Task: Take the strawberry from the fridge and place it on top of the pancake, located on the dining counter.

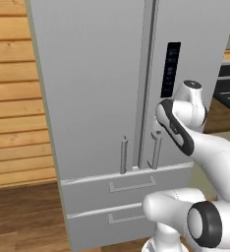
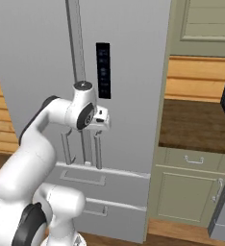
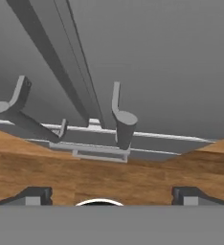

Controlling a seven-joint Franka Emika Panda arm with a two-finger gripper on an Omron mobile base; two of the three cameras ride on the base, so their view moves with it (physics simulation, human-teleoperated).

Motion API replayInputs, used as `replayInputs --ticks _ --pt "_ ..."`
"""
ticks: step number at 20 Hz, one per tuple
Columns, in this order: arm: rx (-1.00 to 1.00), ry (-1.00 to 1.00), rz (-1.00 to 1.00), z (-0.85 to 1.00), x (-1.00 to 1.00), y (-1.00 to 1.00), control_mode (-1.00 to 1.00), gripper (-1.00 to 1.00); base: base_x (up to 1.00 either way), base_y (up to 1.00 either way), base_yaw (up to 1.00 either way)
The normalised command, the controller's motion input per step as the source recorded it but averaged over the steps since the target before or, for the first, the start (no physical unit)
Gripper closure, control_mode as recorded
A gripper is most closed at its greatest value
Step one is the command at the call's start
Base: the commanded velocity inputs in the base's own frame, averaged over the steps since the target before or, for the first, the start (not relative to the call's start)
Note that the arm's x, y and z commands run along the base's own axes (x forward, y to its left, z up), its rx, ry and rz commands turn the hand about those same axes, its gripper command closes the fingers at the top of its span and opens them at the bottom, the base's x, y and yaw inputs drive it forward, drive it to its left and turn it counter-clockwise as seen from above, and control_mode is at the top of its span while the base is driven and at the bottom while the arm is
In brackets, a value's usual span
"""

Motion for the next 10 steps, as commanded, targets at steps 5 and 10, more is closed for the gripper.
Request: replayInputs --ticks 5,10 --pt "0.00 0.00 0.00 -0.37 0.48 0.00 -1.00 -1.00 0.00 0.00 0.00" --pt "0.00 0.00 0.00 -0.25 0.22 0.00 -1.00 -1.00 0.00 0.00 0.00"
